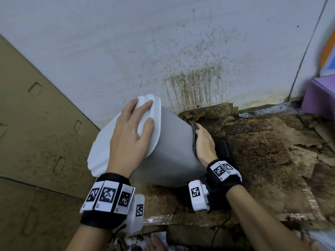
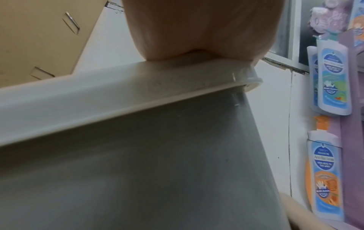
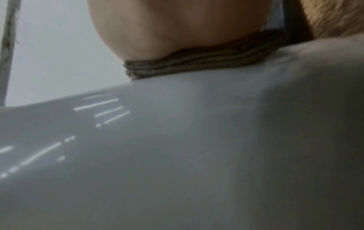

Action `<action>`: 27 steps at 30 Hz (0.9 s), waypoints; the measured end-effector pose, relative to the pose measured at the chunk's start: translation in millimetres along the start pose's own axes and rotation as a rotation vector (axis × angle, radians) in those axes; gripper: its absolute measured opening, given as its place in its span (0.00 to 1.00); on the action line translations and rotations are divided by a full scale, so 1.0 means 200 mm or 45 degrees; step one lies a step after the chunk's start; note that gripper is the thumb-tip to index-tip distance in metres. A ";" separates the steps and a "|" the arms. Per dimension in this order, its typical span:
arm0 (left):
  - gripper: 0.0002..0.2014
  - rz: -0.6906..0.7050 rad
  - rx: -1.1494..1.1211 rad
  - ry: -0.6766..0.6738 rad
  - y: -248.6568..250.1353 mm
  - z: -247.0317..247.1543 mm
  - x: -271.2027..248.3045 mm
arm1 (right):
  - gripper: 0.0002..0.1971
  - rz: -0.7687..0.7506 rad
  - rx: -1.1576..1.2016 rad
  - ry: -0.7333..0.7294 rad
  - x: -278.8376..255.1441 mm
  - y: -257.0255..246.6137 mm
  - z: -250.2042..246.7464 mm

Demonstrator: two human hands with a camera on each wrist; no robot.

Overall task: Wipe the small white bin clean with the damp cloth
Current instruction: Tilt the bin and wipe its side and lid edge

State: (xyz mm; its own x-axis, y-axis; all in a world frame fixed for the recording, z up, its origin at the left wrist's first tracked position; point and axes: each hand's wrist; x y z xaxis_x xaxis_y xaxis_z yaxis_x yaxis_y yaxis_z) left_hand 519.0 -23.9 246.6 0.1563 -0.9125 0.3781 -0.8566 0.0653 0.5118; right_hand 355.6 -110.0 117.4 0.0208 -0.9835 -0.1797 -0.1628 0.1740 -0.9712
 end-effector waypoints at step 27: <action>0.22 -0.020 -0.070 0.016 -0.04 -0.03 0.01 | 0.25 -0.053 -0.188 -0.022 -0.02 0.12 -0.03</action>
State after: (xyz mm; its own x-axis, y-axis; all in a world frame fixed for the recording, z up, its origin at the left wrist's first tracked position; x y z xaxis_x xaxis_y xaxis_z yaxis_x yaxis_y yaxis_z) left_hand 529.0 -23.5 246.5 0.1759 -0.9084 0.3793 -0.8257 0.0736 0.5593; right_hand 346.2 -102.0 96.4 0.0475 -0.9885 -0.1434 -0.3044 0.1224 -0.9447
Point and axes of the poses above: each hand's wrist, its own x-axis towards the middle knuckle, its own z-axis out of the palm, y = z × x
